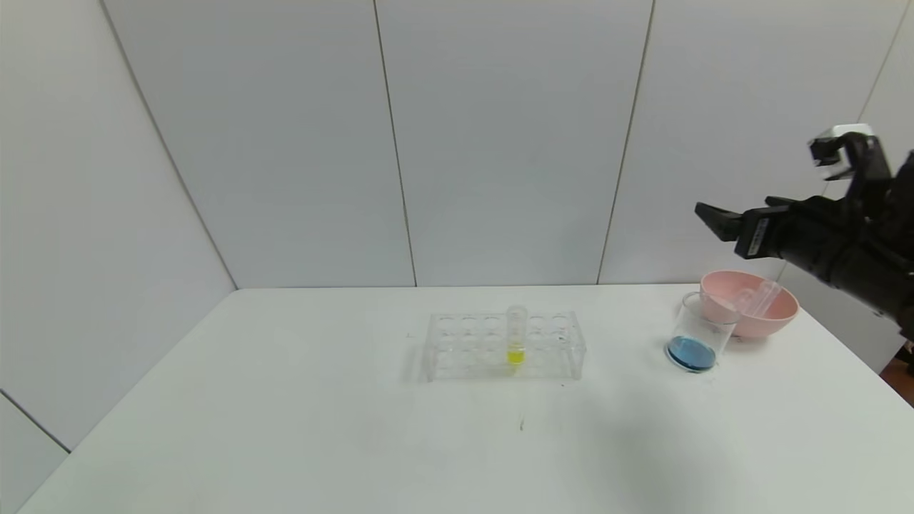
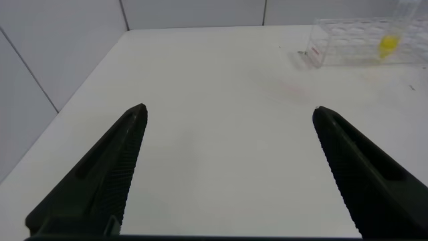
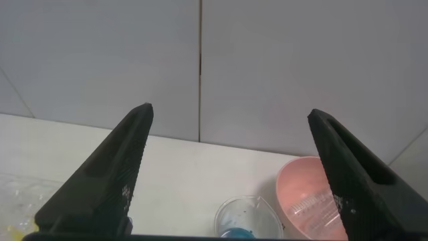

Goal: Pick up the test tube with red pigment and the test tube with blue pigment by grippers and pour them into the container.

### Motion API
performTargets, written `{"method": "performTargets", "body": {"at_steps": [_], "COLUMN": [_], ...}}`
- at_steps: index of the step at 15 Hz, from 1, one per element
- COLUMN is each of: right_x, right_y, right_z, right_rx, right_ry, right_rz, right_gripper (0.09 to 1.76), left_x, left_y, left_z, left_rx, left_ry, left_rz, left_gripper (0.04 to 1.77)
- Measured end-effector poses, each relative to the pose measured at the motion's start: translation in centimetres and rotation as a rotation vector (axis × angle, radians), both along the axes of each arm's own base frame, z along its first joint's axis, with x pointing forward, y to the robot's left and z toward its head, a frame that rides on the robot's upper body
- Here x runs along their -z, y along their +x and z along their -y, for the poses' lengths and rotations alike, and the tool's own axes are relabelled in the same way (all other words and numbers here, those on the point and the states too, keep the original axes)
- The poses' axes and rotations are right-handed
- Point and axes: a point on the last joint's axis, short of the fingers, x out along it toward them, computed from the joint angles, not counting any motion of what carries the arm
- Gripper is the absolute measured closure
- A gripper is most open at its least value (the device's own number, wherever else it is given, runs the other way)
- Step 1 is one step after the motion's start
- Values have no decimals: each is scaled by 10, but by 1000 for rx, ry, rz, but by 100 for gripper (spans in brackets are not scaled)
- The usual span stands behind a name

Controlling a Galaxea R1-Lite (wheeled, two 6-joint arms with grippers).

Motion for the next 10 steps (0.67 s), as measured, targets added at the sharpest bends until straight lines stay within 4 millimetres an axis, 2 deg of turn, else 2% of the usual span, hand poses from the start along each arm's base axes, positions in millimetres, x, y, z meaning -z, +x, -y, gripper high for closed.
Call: {"method": "performTargets", "body": {"at_steps": [2,5,7,10], "right_x": [-22,-50,-59,-59], "right_y": [-41,-112,-163,-232], "right_z": [1,7,13,22], "right_rx": [-11,-17,-11,20], "right_ry": [7,19,10,-16], "right_rz": [75,198,246,265], "right_gripper": [18,17,16,15], "left_x": [0,0,0,0], "left_y": [0,0,0,0], "left_z": [0,0,0,0], "left_rx": [0,0,0,0], "left_ry": [0,0,0,0], "left_rz": [0,0,0,0], "left_gripper": [5,5,5,5]}}
